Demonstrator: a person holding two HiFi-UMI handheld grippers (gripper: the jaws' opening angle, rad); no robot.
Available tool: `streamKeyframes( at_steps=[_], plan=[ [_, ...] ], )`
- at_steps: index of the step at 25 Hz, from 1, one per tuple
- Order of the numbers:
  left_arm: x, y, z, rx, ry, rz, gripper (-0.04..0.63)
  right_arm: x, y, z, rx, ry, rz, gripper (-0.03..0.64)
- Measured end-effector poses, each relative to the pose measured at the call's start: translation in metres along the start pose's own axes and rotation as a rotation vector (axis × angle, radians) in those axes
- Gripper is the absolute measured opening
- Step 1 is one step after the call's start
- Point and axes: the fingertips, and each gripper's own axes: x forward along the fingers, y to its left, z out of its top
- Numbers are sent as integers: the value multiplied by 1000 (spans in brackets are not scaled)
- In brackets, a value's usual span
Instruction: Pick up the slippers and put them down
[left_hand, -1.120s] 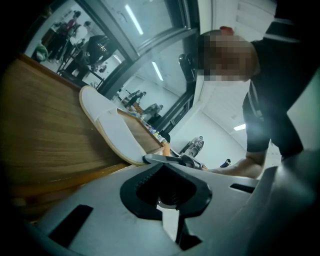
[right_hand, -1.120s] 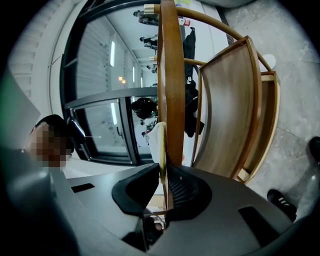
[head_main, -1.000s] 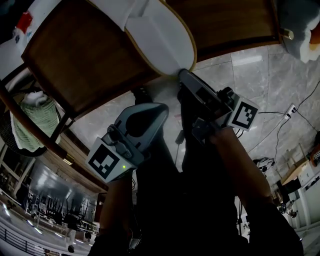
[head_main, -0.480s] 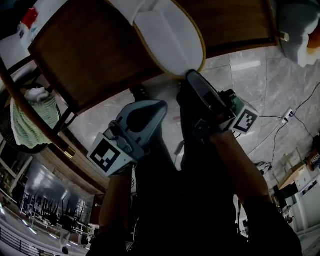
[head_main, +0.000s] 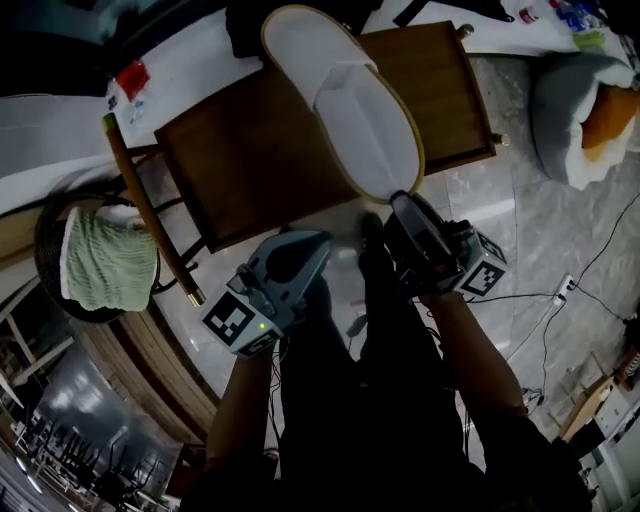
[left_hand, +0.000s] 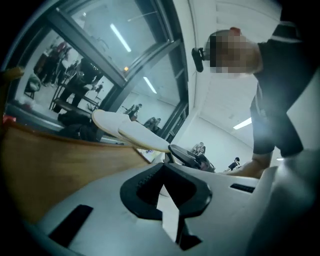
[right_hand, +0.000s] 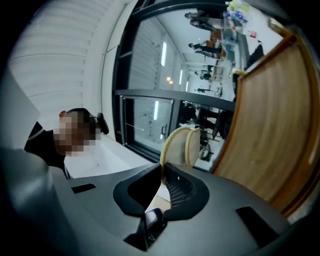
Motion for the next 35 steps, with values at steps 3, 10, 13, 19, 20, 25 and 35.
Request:
streamKeyframes(
  at_steps=[3, 10, 13, 19, 20, 25, 35],
  plan=[
    [-6, -18, 46, 49, -67, -20, 11, 18, 53, 19, -85, -3, 102, 43],
    [-22, -55, 155, 235, -139, -61, 9, 69, 180, 64, -267, -23, 335, 43],
    [-45, -83, 198, 307, -175, -79, 11, 84, 241, 69, -349, -12, 416, 43],
    [-88, -131, 270, 426, -267, -30, 9, 94, 337, 85, -414, -59, 578, 42],
    [-95, -138, 280, 450, -284, -18, 11, 94, 348, 87, -421, -67, 599, 41],
    [-130, -173, 319, 556, -366, 5, 9, 86, 396, 90, -490, -94, 684, 41],
    [-152, -191, 339, 636, -469, -36, 9, 84, 409, 83, -510, -123, 742, 40]
  ],
)
